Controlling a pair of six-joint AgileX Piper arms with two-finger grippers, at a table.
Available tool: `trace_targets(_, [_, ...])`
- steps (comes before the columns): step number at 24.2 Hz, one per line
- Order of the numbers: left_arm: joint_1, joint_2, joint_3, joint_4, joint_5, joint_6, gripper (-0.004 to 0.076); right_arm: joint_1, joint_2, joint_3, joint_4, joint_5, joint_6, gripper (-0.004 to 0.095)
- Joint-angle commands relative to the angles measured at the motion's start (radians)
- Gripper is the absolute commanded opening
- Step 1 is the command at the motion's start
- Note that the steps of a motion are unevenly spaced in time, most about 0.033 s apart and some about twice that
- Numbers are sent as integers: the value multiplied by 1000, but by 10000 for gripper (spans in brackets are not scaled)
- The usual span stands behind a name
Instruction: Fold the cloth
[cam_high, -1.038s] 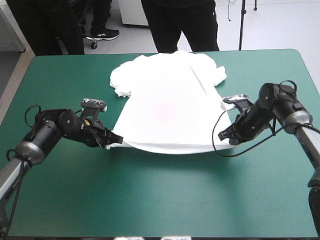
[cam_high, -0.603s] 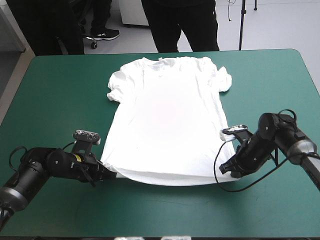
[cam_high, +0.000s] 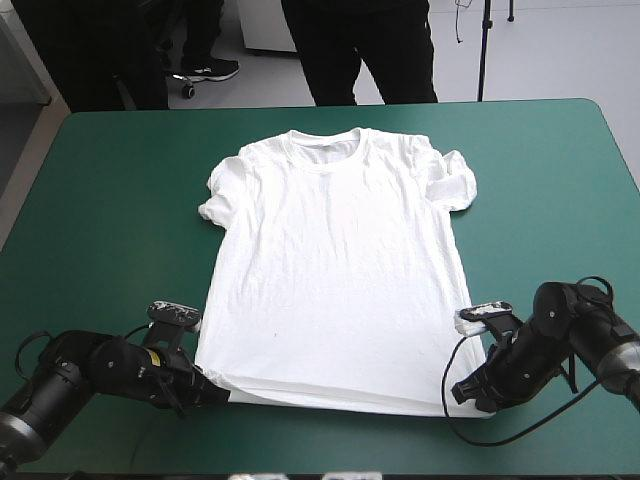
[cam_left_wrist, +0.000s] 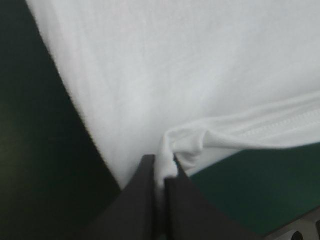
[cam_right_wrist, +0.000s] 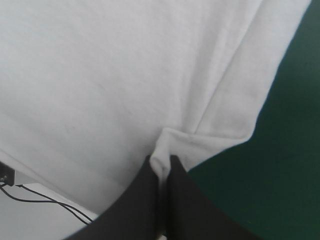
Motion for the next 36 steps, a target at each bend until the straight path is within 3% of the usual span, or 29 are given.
trace_targets(1, [-4, -13, -6, -15, -2, -13, -17, 0, -25, -14, 10, 51, 0, -17])
trace_targets(5, [-4, -13, 1, -12, 3, -5, -13, 0, -25, -16, 8, -3, 0, -15])
trace_targets(7, [-4, -13, 1, -12, 36, 21, 31, 0, -25, -16, 8, -22, -4, 29])
trace_targets(10, [-4, -13, 1, -16, 57, 22, 174, 0, -23, -16, 6, -22, -15, 150])
trace_targets(13, [-4, -13, -1, -16, 93, 22, 388, 0, -23, -16, -1, -18, -18, 390])
trace_targets(16, [-4, -13, -7, -12, 145, 17, 477, 0, -23, -18, -1, -10, -18, 520])
trace_targets(19, [-4, -13, -51, -3, 209, 9, 493, 0, -23, -49, -13, 8, -18, 576])
trace_targets(24, [-4, -13, -253, 2, 257, 4, 493, -2, -23, -184, -95, 8, 29, 577])
trace_targets(27, [-4, -12, -399, 47, 206, -47, 493, -2, -23, -294, -152, -20, 91, 577])
trace_targets(31, [-2, 42, -583, 230, 98, -158, 493, -2, -21, -479, -293, -171, 206, 577])
trace_targets(36, [-2, 274, -696, 359, 49, -231, 493, -2, 41, -607, -366, -214, 262, 577])
